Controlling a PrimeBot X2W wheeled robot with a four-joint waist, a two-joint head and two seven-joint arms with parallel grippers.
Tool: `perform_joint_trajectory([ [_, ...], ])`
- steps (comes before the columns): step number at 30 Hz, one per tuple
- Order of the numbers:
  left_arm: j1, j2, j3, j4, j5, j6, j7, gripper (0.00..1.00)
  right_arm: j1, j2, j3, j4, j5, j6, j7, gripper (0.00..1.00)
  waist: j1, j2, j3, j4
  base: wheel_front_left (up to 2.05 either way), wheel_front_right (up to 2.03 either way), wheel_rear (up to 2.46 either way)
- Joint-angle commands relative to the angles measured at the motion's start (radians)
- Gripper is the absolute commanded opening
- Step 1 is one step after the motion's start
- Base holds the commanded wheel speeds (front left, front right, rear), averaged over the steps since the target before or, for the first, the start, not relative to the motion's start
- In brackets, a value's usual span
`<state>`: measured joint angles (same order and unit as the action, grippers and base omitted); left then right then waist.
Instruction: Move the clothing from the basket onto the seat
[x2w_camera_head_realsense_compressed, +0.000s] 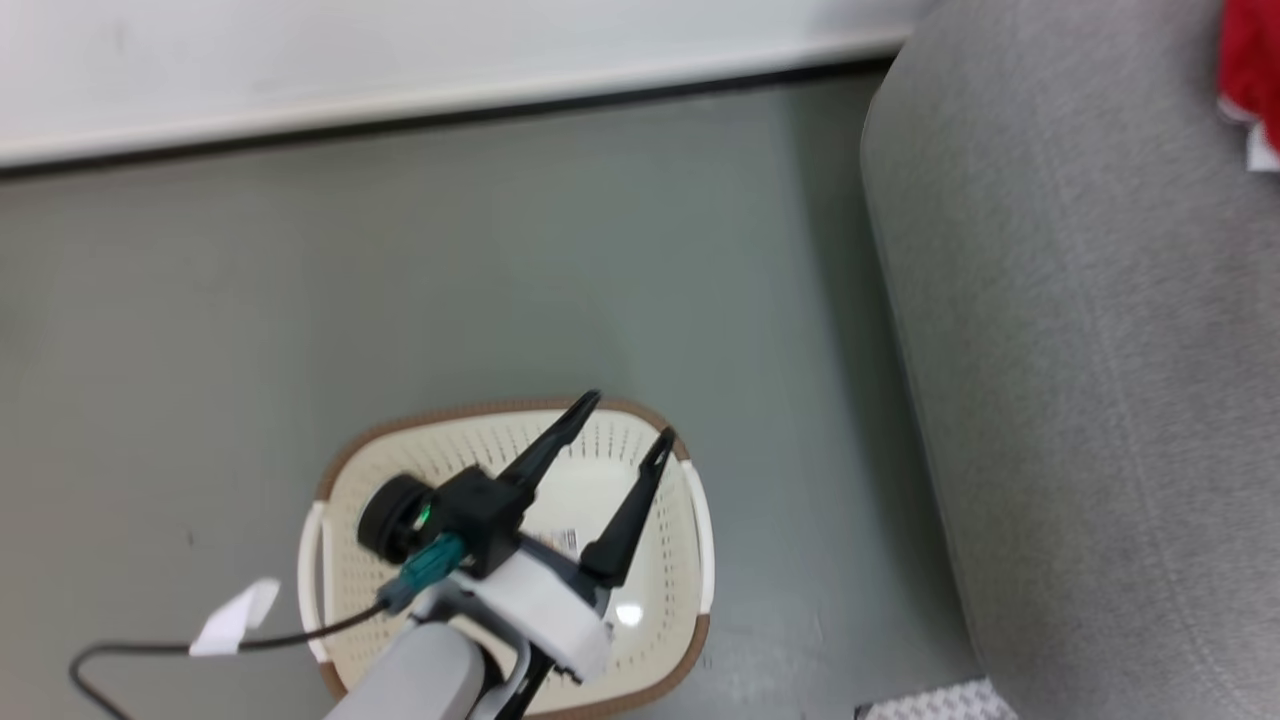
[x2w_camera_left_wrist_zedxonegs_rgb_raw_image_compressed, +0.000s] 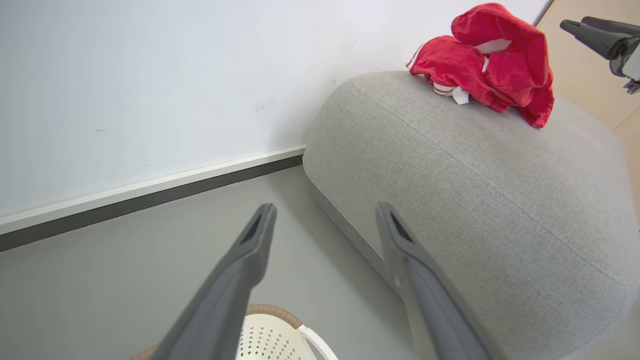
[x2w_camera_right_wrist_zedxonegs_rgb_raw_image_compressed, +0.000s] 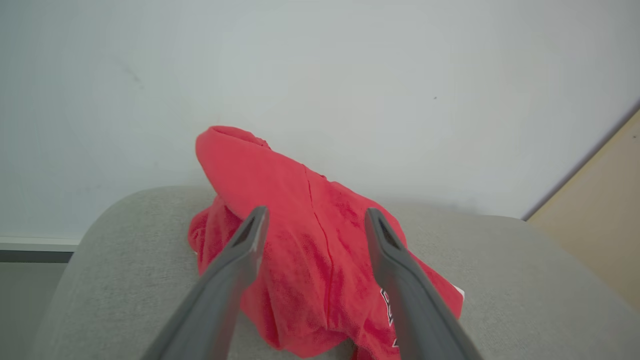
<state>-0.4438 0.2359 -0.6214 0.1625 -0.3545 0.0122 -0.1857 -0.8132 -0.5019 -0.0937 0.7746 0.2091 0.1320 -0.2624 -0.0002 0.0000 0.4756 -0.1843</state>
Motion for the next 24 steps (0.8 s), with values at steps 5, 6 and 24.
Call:
perform_joint_trajectory([
  [5,0.092,0.016,0.039,0.035,-0.04,0.038,-0.043,1.0,0.216,0.056,-0.037,-0.201,-0.015,-0.003,-0.003,1.0,0.0002,0.0,-0.167,0.011,0.0,0.0,0.0],
  [6,0.11,0.016,0.05,0.04,-0.05,0.045,-0.05,1.0,0.256,0.076,-0.048,-0.238,-0.018,-0.003,-0.003,1.0,0.0002,0.0,-0.189,0.017,0.0,0.0,0.0],
  [24,0.42,0.0,0.273,0.072,-0.082,0.1,-0.078,1.0,0.779,0.396,0.002,-0.588,-0.074,-0.003,-0.001,1.0,0.0002,0.0,-0.471,0.162,0.0,0.0,0.0],
])
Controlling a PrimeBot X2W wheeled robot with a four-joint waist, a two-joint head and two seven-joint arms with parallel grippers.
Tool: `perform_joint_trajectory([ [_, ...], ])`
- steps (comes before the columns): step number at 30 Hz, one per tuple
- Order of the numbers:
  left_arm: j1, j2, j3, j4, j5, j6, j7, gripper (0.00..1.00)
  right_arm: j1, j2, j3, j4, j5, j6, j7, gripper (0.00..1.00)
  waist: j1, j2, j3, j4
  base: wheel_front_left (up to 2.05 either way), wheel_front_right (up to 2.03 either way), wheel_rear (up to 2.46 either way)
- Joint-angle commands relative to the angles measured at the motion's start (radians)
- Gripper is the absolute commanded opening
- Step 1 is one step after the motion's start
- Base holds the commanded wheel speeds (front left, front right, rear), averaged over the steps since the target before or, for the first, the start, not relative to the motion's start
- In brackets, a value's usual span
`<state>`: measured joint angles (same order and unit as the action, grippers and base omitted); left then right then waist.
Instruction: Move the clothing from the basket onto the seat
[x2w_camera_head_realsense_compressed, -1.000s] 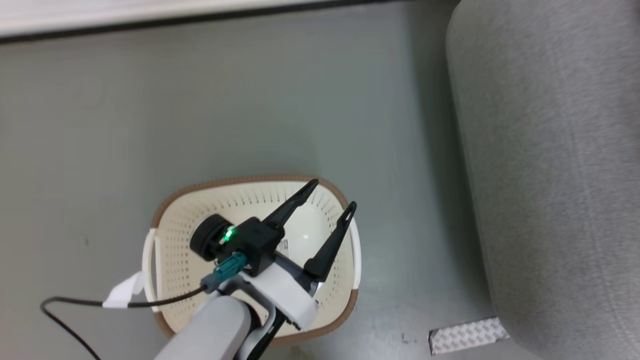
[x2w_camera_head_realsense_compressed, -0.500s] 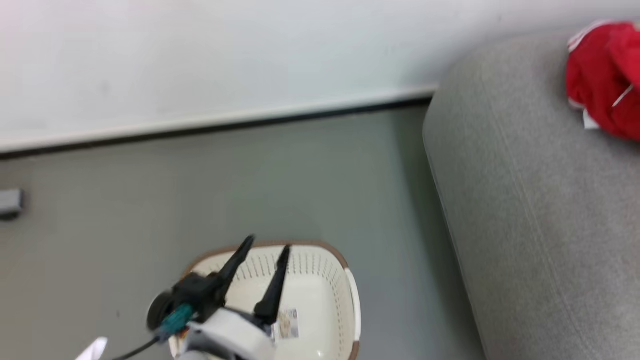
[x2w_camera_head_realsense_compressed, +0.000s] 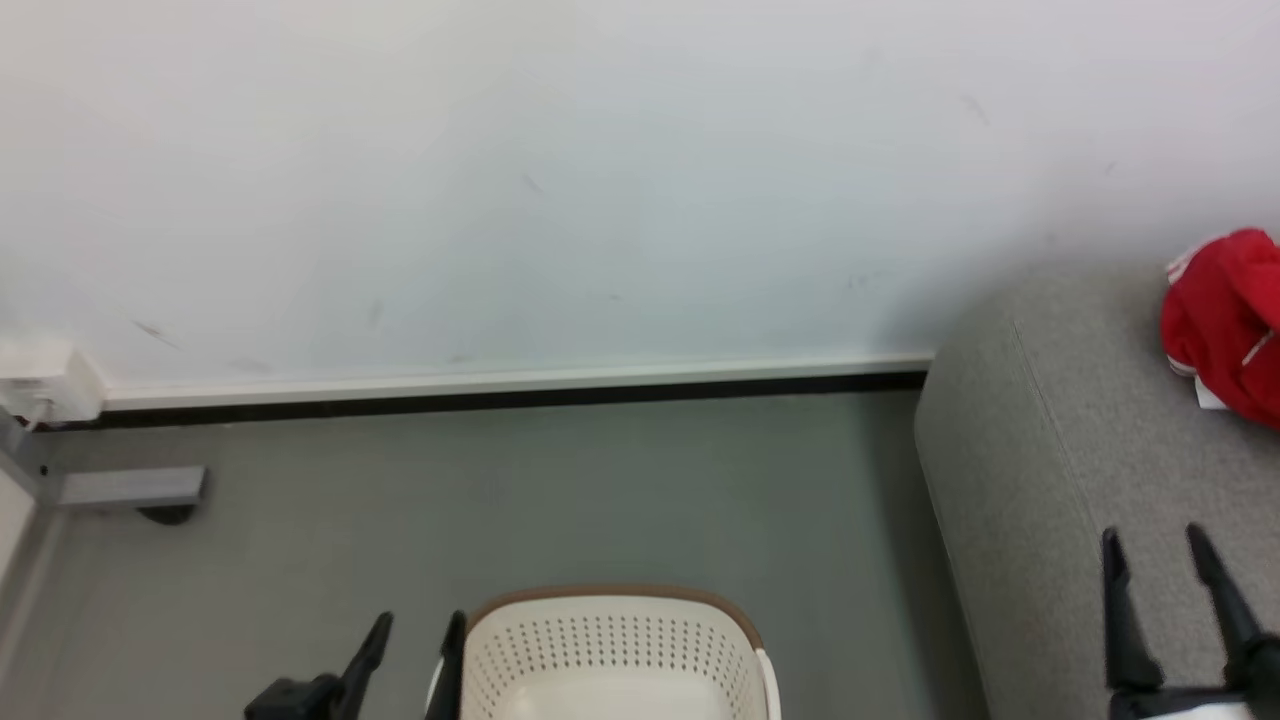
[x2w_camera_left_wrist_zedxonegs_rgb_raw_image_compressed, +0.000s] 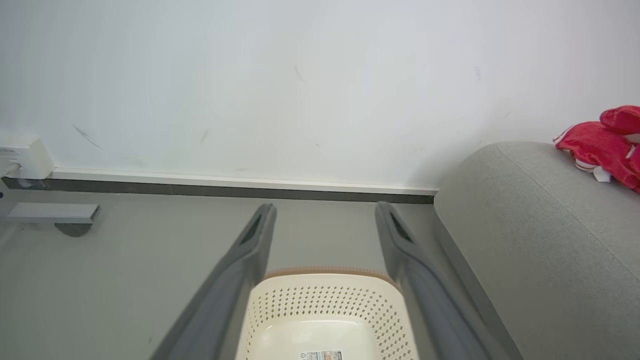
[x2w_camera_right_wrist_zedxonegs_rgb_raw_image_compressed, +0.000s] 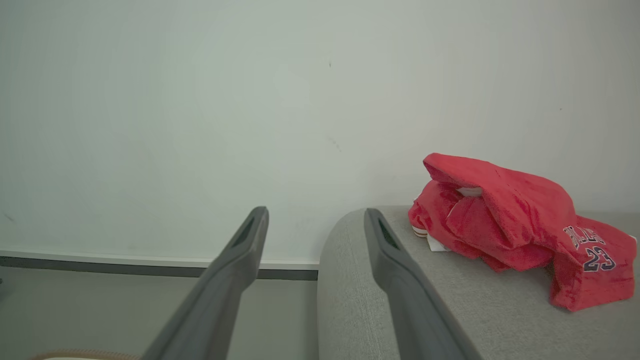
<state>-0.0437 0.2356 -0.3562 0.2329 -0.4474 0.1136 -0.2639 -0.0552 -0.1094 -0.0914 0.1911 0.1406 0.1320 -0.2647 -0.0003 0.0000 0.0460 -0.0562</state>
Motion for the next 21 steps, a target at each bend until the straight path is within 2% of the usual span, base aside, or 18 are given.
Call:
perform_joint_trajectory([
  [1,0.031,-0.005,0.024,-0.002,0.014,0.001,0.0,1.0,0.035,0.013,0.01,-0.012,-0.01,-0.003,0.001,1.0,0.0003,0.0,-0.049,0.038,0.0,0.0,0.0],
  [6,0.089,-0.017,0.098,-0.003,0.045,-0.006,0.0,1.0,0.101,0.043,0.067,0.011,-0.023,-0.003,0.001,1.0,0.0003,0.0,-0.08,0.049,0.0,0.0,0.0],
  [11,0.127,-0.041,0.166,0.01,0.062,-0.026,0.0,1.0,0.129,0.056,0.08,0.036,-0.034,-0.003,0.001,1.0,0.0003,0.0,-0.099,0.048,0.0,0.0,0.0],
  [21,0.144,-0.092,0.234,0.028,0.122,-0.084,0.0,1.0,0.12,0.059,0.1,0.049,-0.013,-0.003,0.001,1.0,0.0003,0.0,-0.108,0.04,0.0,0.0,0.0],
])
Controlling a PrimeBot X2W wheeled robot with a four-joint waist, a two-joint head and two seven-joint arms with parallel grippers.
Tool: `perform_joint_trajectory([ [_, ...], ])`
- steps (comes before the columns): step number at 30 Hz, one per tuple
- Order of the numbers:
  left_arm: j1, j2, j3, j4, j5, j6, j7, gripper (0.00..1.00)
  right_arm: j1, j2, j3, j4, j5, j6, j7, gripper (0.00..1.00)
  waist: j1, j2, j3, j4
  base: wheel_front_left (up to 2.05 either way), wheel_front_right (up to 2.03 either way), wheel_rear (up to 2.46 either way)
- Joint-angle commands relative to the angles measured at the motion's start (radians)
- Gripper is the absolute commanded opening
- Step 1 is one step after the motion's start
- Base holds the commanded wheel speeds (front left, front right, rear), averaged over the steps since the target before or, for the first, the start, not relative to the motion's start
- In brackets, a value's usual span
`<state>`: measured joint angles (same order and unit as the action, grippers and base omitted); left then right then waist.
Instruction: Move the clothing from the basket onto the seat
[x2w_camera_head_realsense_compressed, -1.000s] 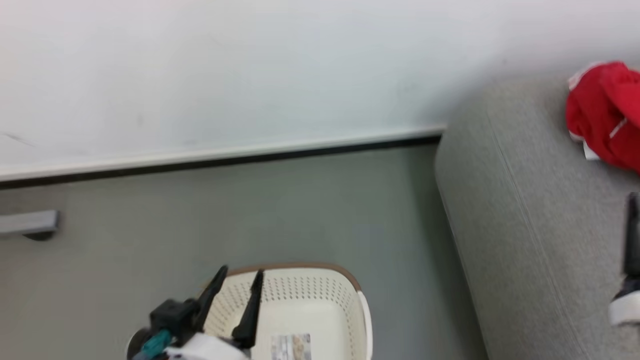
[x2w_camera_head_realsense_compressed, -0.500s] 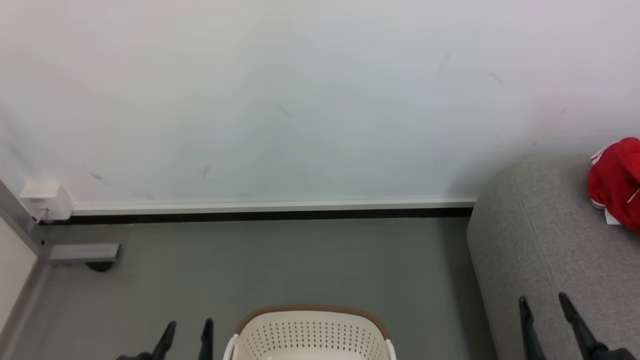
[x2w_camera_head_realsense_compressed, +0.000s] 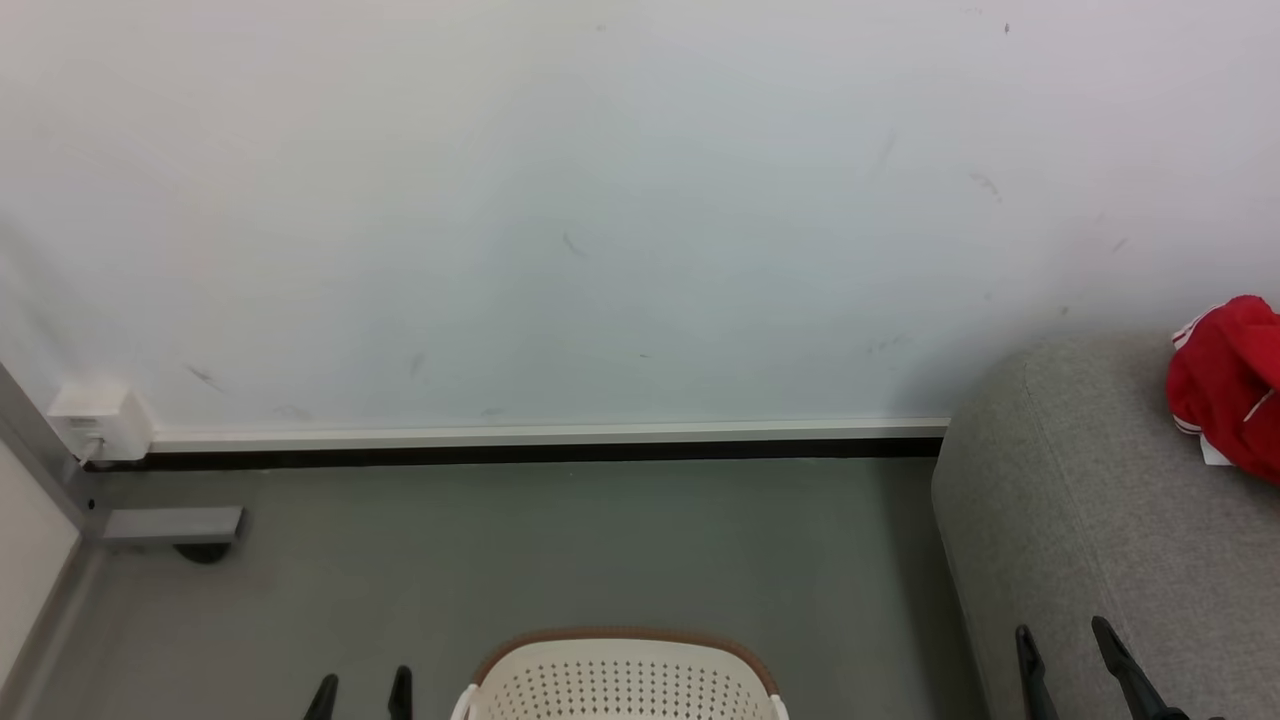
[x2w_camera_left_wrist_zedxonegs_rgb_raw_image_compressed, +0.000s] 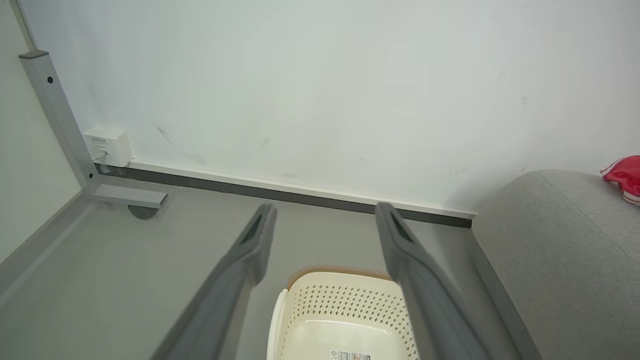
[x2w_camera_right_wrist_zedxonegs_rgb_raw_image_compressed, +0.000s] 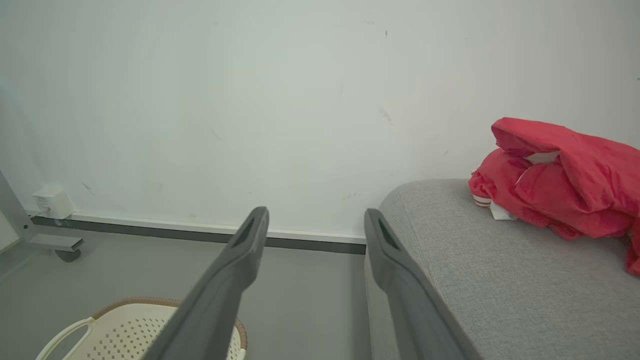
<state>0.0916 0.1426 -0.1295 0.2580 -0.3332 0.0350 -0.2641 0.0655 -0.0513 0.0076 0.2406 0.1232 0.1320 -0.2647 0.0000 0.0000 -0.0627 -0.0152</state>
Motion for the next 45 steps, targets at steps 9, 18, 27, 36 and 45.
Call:
perform_joint_trajectory([
  [9,0.003,-0.027,0.045,0.011,0.045,-0.037,0.0,1.0,0.004,0.001,0.009,-0.002,0.014,-0.003,0.001,1.0,0.0,0.0,-0.001,-0.005,0.0,0.0,0.0],
  [18,-0.004,-0.054,0.078,0.02,0.07,-0.066,0.0,1.0,0.0,0.001,0.006,0.003,0.018,-0.003,0.001,1.0,0.0,0.0,-0.004,-0.002,0.0,0.0,0.0],
  [27,-0.002,-0.069,0.083,0.062,0.035,-0.081,0.013,0.0,0.004,0.003,0.011,0.031,0.038,0.0,0.009,0.0,0.0001,0.0,-0.005,-0.002,0.0,0.0,0.0],
  [36,-0.029,-0.072,0.104,0.053,-0.128,-0.091,0.06,0.0,-0.021,0.002,-0.006,0.027,0.218,0.0,0.055,0.0,0.0001,0.0,0.0,-0.001,0.0,0.0,0.0],
  [45,-0.051,-0.074,0.12,0.042,-0.274,-0.101,0.098,0.0,-0.043,0.002,-0.021,0.023,0.38,0.0,0.096,0.0,0.0001,0.0,0.005,0.0,0.0,0.0,0.0],
])
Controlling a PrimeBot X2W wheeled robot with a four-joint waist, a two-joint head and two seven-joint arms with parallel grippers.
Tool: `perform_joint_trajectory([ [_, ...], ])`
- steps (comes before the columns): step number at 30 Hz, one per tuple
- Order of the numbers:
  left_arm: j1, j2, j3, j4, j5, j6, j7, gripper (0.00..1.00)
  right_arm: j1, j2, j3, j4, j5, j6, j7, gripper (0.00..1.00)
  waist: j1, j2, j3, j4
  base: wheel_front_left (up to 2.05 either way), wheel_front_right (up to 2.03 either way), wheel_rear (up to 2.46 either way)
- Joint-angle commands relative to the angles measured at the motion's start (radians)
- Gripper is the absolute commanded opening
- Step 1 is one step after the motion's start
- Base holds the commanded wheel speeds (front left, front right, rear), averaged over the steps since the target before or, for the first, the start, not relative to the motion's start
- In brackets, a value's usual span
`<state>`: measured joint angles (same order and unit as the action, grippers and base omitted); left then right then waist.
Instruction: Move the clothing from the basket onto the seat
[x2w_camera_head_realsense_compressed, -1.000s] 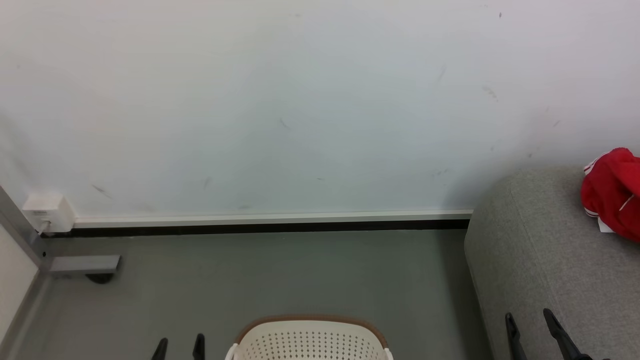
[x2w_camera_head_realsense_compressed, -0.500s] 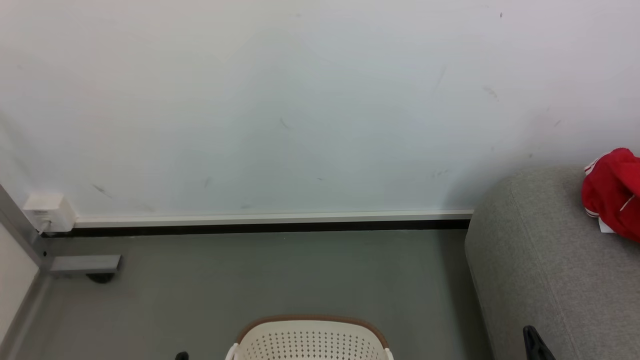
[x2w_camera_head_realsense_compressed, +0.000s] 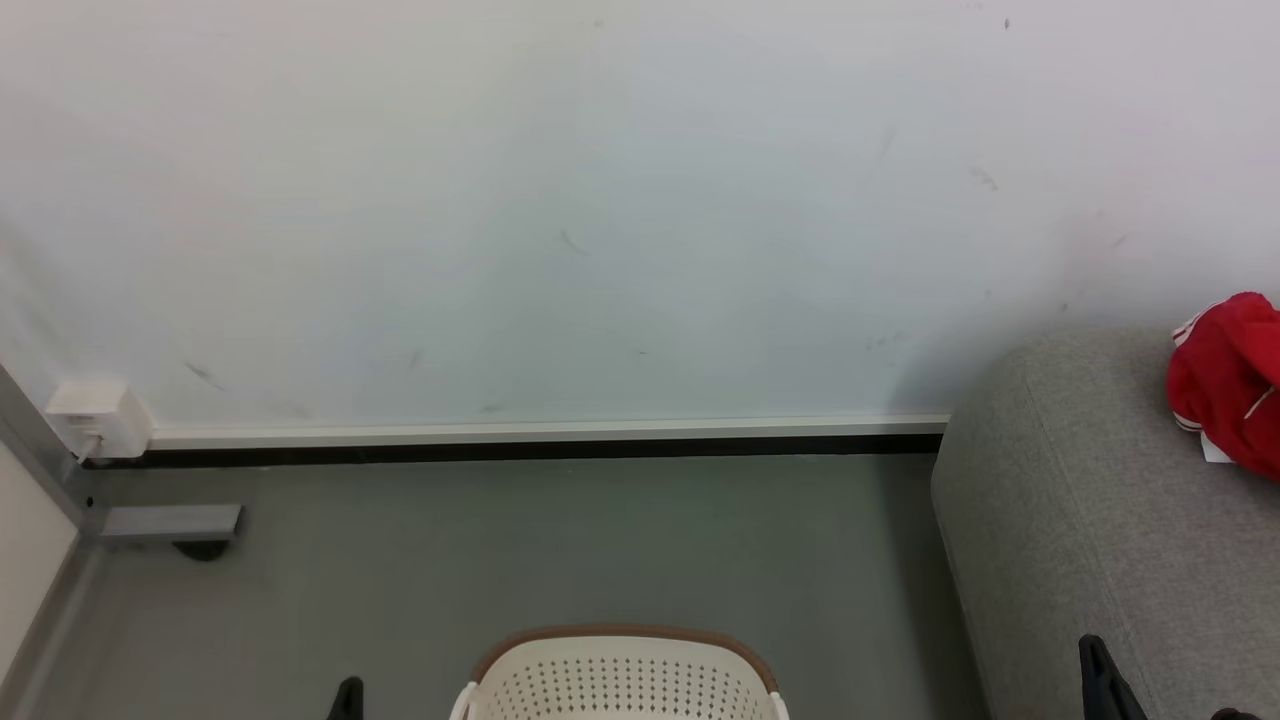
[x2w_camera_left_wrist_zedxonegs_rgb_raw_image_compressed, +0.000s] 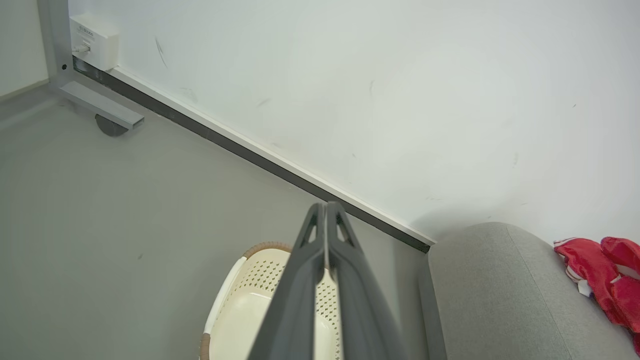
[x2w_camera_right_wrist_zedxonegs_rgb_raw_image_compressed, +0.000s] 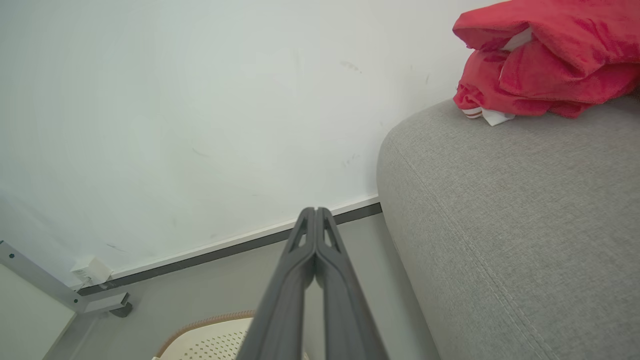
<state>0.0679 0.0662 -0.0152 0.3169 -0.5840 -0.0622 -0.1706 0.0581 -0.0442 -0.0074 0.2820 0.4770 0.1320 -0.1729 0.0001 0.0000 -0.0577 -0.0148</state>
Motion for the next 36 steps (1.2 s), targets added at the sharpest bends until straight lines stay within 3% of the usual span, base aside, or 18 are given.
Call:
perform_joint_trajectory([
  [1,-0.03,0.002,0.008,-0.018,-0.039,-0.005,0.009,0.0,-0.038,-0.005,-0.008,-0.019,0.042,0.0,0.009,0.0,0.0,0.0,0.001,0.0,0.0,0.0,0.0],
  [36,-0.102,-0.005,0.063,-0.043,-0.485,-0.034,0.133,0.0,-0.104,-0.007,-0.053,-0.026,0.532,-0.001,0.134,0.0,0.0,0.0,0.02,0.005,0.0,0.0,0.0],
])
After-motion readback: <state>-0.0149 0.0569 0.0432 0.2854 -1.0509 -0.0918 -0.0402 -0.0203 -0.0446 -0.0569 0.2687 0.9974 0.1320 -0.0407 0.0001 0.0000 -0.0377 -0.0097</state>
